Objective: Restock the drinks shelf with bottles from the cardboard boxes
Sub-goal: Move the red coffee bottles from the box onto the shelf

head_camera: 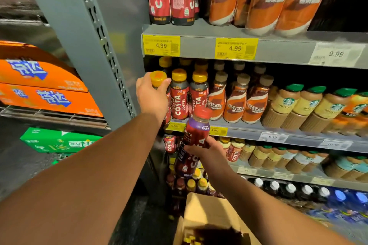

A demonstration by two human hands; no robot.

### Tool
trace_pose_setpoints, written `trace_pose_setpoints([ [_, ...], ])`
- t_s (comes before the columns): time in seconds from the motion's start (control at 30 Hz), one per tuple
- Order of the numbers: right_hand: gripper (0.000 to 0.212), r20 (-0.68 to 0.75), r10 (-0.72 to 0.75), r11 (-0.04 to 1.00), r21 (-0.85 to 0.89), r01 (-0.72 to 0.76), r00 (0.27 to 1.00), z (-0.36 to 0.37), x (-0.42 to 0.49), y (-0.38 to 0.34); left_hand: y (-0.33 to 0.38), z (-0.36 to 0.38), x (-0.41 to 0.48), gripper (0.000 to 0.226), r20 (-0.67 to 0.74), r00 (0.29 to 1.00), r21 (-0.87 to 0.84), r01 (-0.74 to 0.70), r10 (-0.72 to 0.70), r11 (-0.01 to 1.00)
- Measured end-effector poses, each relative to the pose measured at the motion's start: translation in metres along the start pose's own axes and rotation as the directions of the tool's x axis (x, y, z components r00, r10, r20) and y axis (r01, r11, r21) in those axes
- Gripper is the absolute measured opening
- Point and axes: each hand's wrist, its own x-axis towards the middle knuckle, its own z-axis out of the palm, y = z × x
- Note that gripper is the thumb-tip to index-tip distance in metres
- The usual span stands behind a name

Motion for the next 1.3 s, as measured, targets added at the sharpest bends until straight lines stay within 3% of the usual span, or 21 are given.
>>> trace_pose_setpoints([
  [0.23,0.032,0.029,0.018,1.0,0.024,-0.018,0.999,-0.006,0.007,0.02,-0.012,0.01,0.021,0.043,-0.044,0.998,-0.036,-0.035,0.034,0.999],
  [0.57,0.033,0.031,0.052,0.999,-0.001,-0.052,0.998,-0.008,0.01,0.032,-0.012,0.017,0.025,0.038,-0.084,0.989,-0.095,-0.13,0.122,0.987],
  [0.67,0.034,0.043,0.053,0.999,-0.013,-0.052,0.998,-0.007,0.012,0.032,-0.012,0.021,0.029,0.028,-0.063,0.984,-0.049,-0.168,0.165,0.984],
  [1.3,0.032,-0.01,-0.048,0.995,-0.089,0.047,0.999,0.003,0.032,0.018,-0.019,0.023,0.026,0.036,-0.007,0.99,0.309,-0.135,0.144,0.941],
])
